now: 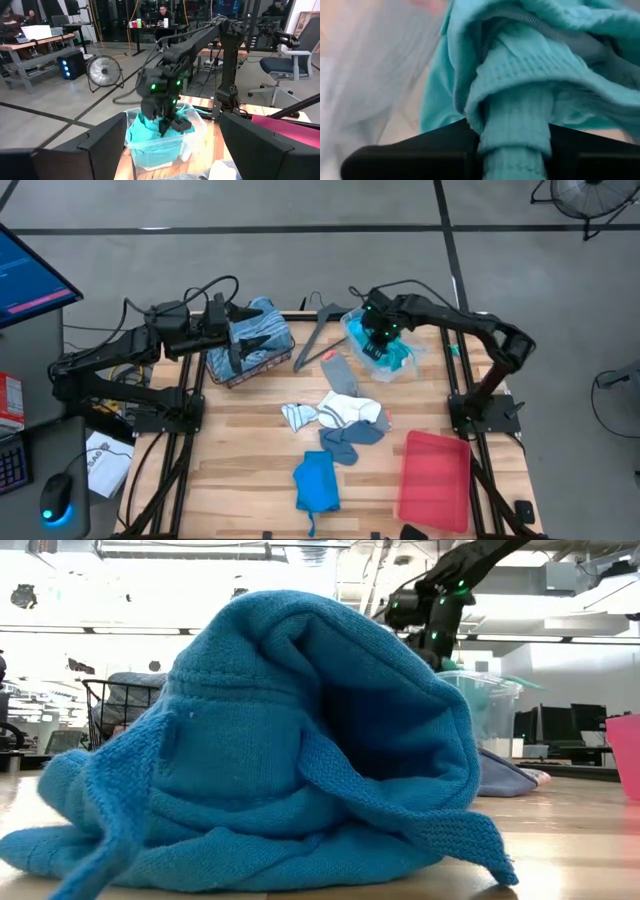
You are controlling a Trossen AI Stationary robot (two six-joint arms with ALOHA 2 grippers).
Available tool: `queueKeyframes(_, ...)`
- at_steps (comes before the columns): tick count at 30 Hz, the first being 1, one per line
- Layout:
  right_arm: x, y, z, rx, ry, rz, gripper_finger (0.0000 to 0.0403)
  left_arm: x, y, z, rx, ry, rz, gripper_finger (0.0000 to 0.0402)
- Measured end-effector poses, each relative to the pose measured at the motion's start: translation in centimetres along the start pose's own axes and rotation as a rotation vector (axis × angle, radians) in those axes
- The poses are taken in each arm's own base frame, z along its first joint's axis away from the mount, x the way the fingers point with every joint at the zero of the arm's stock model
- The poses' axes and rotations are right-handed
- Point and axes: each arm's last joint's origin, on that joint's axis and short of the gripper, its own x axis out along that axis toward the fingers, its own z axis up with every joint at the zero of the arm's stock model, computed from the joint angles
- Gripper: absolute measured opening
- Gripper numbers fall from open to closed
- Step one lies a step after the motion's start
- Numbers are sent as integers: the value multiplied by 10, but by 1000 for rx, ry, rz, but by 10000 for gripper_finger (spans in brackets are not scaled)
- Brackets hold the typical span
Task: Pick & Place Cloths
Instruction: Put the light blue shorts into the transparent bin
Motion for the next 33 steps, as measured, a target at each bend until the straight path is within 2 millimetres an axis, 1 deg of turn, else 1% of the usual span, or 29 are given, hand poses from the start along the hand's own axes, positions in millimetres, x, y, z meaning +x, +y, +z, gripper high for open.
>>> queueKeyframes(3, 16, -1, 1, -29, 44, 29, 47, 0, 0, 0, 0, 0, 0, 301)
queueKeyframes(9, 32, -5, 4, -93, 58, 96, 47, 0, 0, 0, 0, 0, 0, 301)
queueKeyframes(14, 32, -5, 4, -208, 44, 121, 47, 0, 0, 0, 2, 0, -1, 301)
queueKeyframes(17, 24, -8, 0, -263, 57, 115, 47, 0, 0, 0, 4, 0, 0, 301)
queueKeyframes(20, 14, -8, -7, -369, 81, 122, 47, 0, 0, 0, 27, 1, 0, 301)
queueKeyframes(23, 10, -8, -11, -459, 123, 98, 47, 0, 0, 0, 35, 2, 0, 301)
queueKeyframes(26, 14, -8, -11, -490, 143, 87, 48, 0, 0, 0, 36, 3, 0, 301)
queueKeyframes(29, 24, -8, -10, -509, 172, 80, 56, 0, 0, 0, 37, 5, -1, 301)
queueKeyframes(33, 38, -9, -9, -510, 205, 91, 57, 0, 0, -3, 43, 30, -1, 301)
